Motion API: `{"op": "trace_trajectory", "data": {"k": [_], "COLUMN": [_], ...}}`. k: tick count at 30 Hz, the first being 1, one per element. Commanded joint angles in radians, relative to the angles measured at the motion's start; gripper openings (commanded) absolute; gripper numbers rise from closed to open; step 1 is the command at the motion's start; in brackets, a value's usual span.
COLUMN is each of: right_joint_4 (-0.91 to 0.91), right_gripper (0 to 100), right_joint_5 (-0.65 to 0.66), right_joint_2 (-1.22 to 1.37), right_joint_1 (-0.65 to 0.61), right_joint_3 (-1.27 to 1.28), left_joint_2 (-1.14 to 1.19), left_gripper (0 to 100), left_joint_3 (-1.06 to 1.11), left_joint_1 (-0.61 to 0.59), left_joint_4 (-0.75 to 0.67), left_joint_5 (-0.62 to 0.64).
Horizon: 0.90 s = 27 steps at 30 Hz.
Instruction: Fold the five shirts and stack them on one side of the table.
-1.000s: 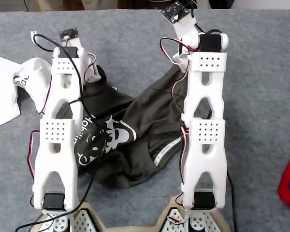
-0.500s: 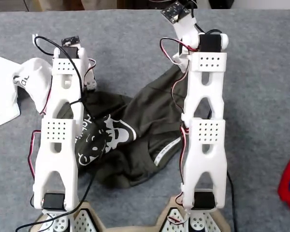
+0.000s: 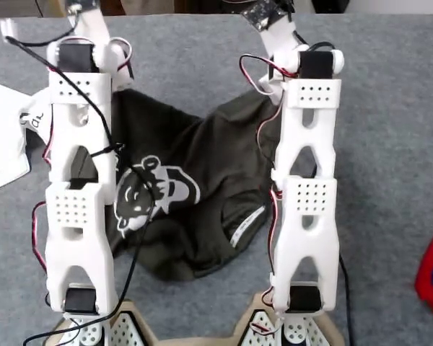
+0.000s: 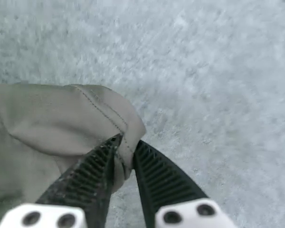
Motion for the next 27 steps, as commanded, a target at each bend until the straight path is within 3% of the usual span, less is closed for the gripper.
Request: {"op": "trace_trajectory", "data": {"k": [1, 9, 21, 27], "right_joint_4": [0.014, 0.014, 0.006, 0.005], "right_gripper": [0.5, 0.5, 0.5, 0.5], "right_joint_5": [-0.009, -0.009, -0.009, -0.009], "right_joint_2": [-0.202, -0.564, -1.015, -1.155], "right_joint_1": [-0.01, -0.008, -0.01, -0.008], "right_joint_3": [-0.051, -0.051, -0.051, -0.051], "left_joint_2": [-0.163, -0.435, -0.802, -1.021], "left_gripper": [2, 2, 2, 2], "left_joint_3": [-0.049, -0.041, -0.026, 0.141], "left_joint_1": [0.009, 0.0, -0.192, -0.253], "left_joint_4": [0.011, 0.011, 0.011, 0.011], "left_joint_5": [-0.029, -0.058, -0.057, -0.06]}}
